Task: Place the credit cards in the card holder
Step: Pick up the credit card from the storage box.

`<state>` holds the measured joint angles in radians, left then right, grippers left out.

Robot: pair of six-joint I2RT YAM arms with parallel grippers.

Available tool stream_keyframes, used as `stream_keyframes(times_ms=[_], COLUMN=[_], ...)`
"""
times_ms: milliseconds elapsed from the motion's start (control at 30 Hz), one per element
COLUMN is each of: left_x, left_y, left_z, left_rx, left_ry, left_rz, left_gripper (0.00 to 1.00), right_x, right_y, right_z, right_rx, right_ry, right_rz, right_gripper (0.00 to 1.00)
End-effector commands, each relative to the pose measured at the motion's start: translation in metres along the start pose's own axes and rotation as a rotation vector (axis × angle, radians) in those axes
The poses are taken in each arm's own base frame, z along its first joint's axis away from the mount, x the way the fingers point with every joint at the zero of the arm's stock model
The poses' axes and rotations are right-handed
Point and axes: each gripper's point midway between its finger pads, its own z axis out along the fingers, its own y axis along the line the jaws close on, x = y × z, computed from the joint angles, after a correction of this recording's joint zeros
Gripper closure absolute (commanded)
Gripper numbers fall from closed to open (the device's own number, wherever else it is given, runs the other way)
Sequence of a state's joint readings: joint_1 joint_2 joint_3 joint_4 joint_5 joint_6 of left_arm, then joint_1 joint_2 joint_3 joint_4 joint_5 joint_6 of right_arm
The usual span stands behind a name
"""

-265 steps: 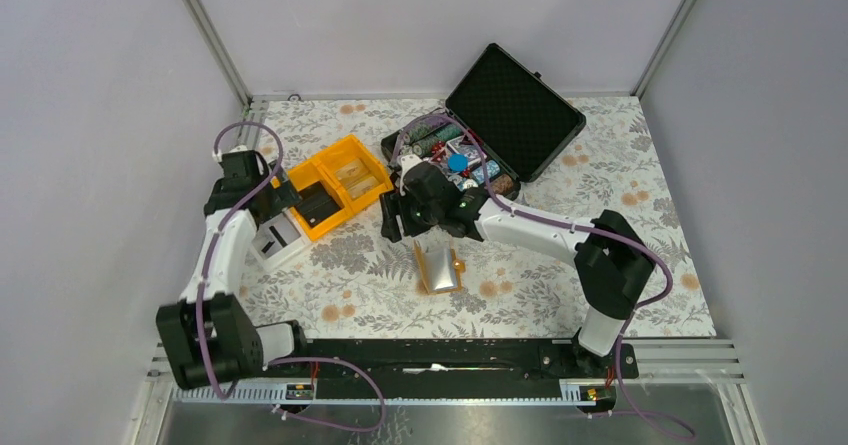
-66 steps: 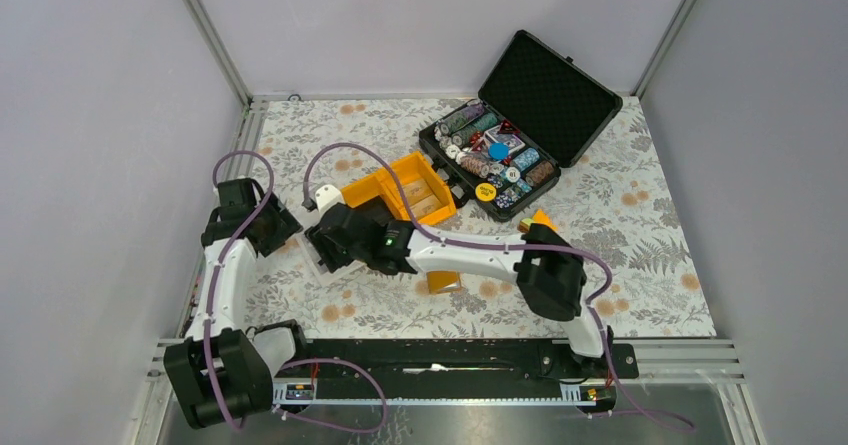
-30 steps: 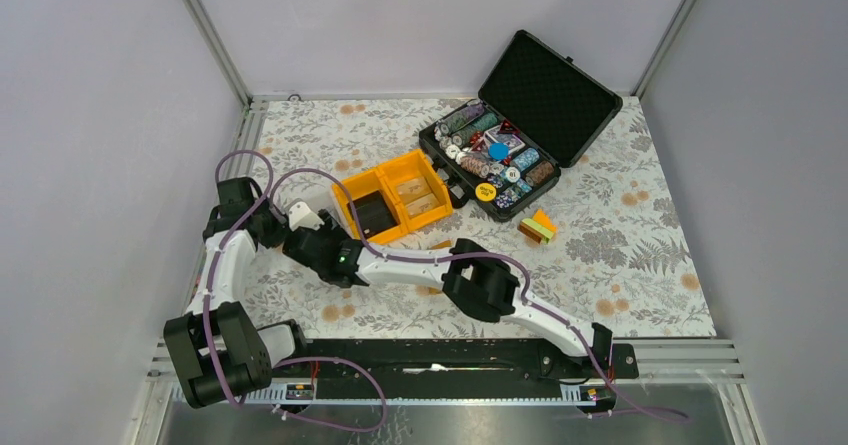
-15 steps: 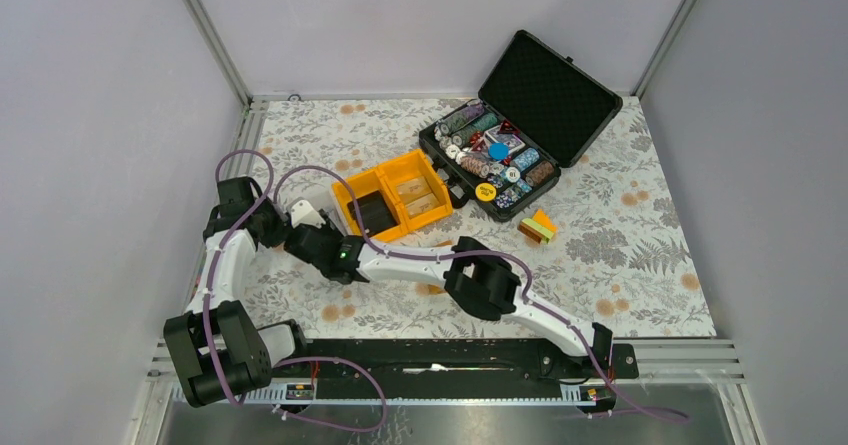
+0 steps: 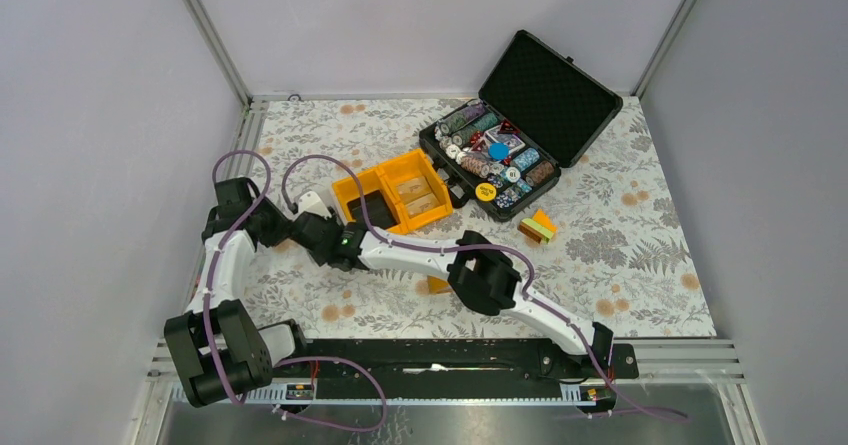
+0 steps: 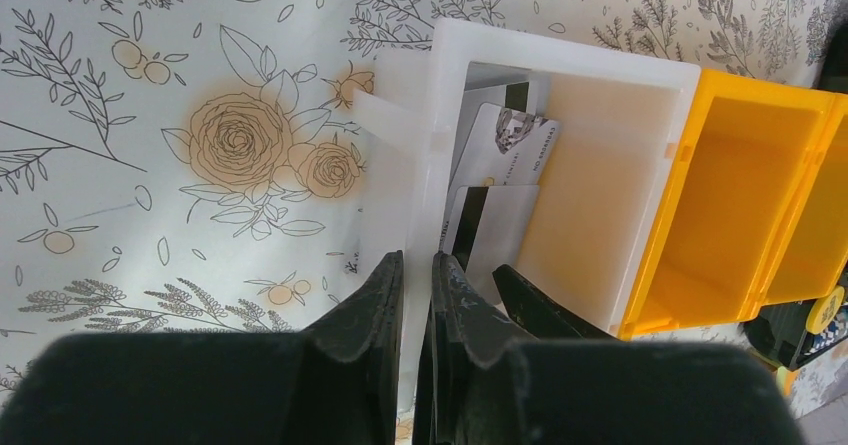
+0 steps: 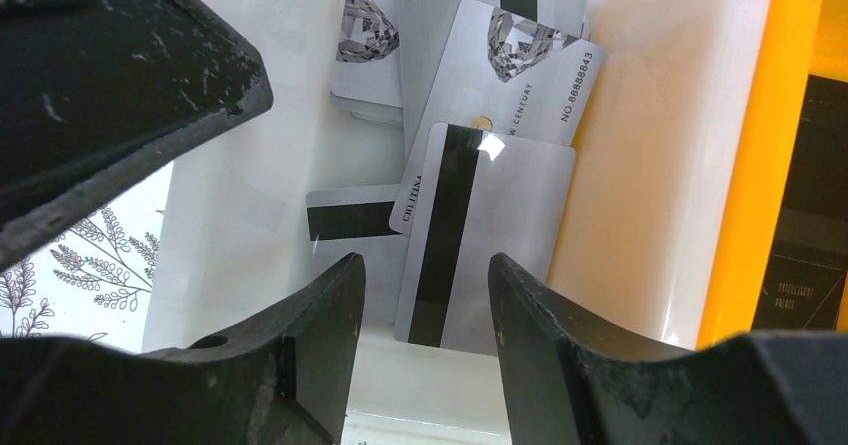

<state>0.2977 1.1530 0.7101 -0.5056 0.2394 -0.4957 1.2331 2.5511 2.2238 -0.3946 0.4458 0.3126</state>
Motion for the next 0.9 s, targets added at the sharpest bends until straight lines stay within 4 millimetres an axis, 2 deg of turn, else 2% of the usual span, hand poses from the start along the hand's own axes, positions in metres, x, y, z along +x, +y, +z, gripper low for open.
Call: stream_keyframes(times_ms=[0, 167, 300, 333, 467, 533, 700, 867], left_x=[0.016, 0.014, -0.002, -0.006, -0.026, -0.036, -0.053, -0.049], left_y=[-0.009, -0.011, -0.012, -0.013, -0.02, -0.023, -0.016, -0.015], left_z=[-0.004, -0.009, -0.017, -0.02, -0.032, -0.039, -0.048, -0.034], left_rx=[0.064, 0.076, 0.077, 0.084, 0.099, 0.092, 0.029, 0.035], left_ry=[0.048, 0.022, -0.051, -0.071, -0.153, -0.191, -0.262, -0.219], left_rz=[0.013, 0.005, -0.018, -0.024, -0.03, -0.023, -0.001, -0.005], left_gripper=[1.0, 1.0, 0.99, 0.96, 0.74, 0.67, 0.59, 0.53], right_x=[-0.017, -0.015, -0.011, -0.01, 0.0, 0.004, 0.006, 0.003], right_y=[-0.046, -0.048, -0.046, -0.047, -0.056, -0.061, -0.069, -0.071], right_z=[0.021, 0.033, 0.036, 0.034, 0.024, 0.017, -0.002, -0.021], right_rx=[0.118, 0.151, 0.142, 0.144, 0.159, 0.158, 0.125, 0.08], right_ry=[-0.027, -0.051, -0.044, -0.041, -0.011, 0.001, 0.002, -0.01], right_rz=[0.076, 0.08, 0.09, 0.092, 0.079, 0.074, 0.092, 0.096], right_gripper=[0.41, 0.39, 0.39, 0.39, 0.4, 0.4, 0.39, 0.38])
